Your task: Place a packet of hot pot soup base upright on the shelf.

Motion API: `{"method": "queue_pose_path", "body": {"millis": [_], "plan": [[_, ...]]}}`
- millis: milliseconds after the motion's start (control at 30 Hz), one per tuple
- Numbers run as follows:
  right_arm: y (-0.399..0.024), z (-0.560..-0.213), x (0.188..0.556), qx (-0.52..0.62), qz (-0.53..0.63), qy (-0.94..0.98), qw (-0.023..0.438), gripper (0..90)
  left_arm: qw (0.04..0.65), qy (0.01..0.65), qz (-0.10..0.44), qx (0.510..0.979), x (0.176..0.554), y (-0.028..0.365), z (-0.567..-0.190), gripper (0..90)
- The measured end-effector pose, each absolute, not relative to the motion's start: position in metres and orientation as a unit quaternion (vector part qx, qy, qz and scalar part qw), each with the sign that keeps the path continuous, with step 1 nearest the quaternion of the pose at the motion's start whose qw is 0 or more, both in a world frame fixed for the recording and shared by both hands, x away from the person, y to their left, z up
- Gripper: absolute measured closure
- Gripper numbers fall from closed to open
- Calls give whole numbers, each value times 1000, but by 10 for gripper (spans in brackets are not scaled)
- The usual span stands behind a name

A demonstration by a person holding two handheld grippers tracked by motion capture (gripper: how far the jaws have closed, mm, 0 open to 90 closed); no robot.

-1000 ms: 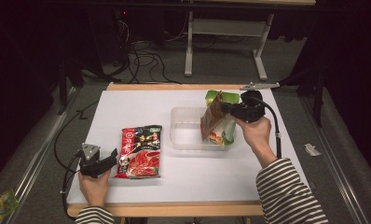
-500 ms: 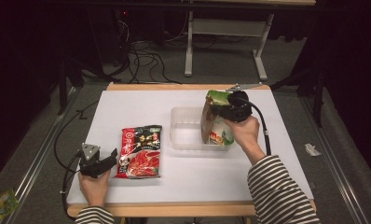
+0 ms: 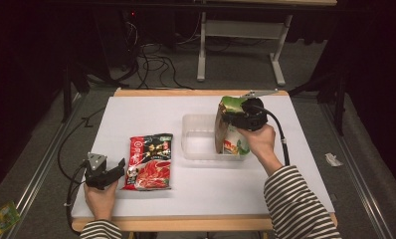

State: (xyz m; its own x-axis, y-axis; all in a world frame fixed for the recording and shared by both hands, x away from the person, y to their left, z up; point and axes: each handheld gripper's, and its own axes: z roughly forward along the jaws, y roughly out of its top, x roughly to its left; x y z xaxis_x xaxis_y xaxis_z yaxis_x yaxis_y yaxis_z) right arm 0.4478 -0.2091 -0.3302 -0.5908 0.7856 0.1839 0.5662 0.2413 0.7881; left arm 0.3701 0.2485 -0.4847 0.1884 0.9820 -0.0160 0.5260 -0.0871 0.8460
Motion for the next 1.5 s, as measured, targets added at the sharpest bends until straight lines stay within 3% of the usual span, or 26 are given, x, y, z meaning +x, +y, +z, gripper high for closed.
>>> {"method": "queue_pose_path", "body": {"millis": [300,500,767,1500], "plan": [[-217,-322,437,422,436,781,146,624,379,559,301,674,370,249,-485,299],[-229,-321,424,412,436,780,180,611,376,559,296,677,371,249,-485,314],[-248,-321,408,411,446,772,190,599,375,559,296,677,371,249,-485,312],[-320,-389,364,466,431,743,212,598,388,562,253,686,376,254,-485,326]]}}
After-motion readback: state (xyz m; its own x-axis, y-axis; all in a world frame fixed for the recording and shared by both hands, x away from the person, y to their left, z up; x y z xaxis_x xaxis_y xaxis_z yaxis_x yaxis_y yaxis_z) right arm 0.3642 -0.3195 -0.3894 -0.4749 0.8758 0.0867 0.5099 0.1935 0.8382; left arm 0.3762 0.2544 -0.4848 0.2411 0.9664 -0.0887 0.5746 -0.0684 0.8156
